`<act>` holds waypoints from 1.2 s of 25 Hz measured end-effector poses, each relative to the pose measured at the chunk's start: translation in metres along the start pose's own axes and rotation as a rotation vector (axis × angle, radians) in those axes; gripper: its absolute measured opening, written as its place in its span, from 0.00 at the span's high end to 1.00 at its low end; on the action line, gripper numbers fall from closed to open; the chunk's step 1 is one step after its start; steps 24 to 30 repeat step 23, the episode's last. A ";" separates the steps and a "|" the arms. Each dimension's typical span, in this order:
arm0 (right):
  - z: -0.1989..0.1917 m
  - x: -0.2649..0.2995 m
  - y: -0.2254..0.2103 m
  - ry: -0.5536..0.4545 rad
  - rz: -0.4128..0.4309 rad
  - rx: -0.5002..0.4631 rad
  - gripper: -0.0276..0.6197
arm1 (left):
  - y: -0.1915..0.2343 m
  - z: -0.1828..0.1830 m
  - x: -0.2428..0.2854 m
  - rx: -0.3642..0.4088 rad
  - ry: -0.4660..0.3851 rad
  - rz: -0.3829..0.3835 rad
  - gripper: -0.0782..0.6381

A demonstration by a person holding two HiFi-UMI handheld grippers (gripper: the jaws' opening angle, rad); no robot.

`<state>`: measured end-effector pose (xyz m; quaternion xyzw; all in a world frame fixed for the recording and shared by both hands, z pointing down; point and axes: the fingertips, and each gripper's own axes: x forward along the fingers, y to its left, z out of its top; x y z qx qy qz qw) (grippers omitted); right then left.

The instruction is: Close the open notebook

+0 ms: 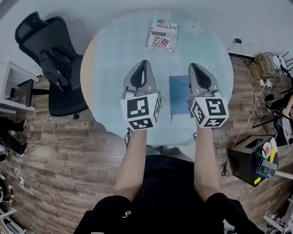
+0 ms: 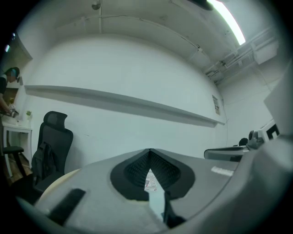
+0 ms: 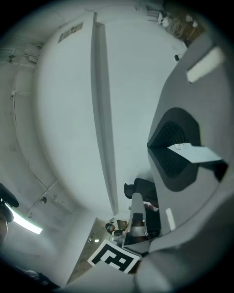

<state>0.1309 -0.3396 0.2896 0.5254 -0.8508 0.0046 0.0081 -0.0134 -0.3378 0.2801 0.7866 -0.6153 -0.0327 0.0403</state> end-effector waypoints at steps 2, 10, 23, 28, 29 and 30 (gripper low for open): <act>0.001 0.000 0.000 -0.002 0.004 -0.005 0.94 | -0.003 -0.001 -0.003 0.014 0.003 -0.013 0.91; 0.009 0.002 0.008 -0.015 0.030 -0.037 0.94 | -0.003 0.004 -0.010 0.035 -0.018 0.005 0.91; 0.010 0.002 0.006 -0.022 0.046 -0.057 0.94 | -0.019 0.003 -0.009 0.030 -0.012 -0.052 0.91; 0.010 0.002 0.006 -0.022 0.046 -0.057 0.94 | -0.019 0.003 -0.009 0.030 -0.012 -0.052 0.91; 0.010 0.002 0.006 -0.022 0.046 -0.057 0.94 | -0.019 0.003 -0.009 0.030 -0.012 -0.052 0.91; 0.010 0.002 0.006 -0.022 0.046 -0.057 0.94 | -0.019 0.003 -0.009 0.030 -0.012 -0.052 0.91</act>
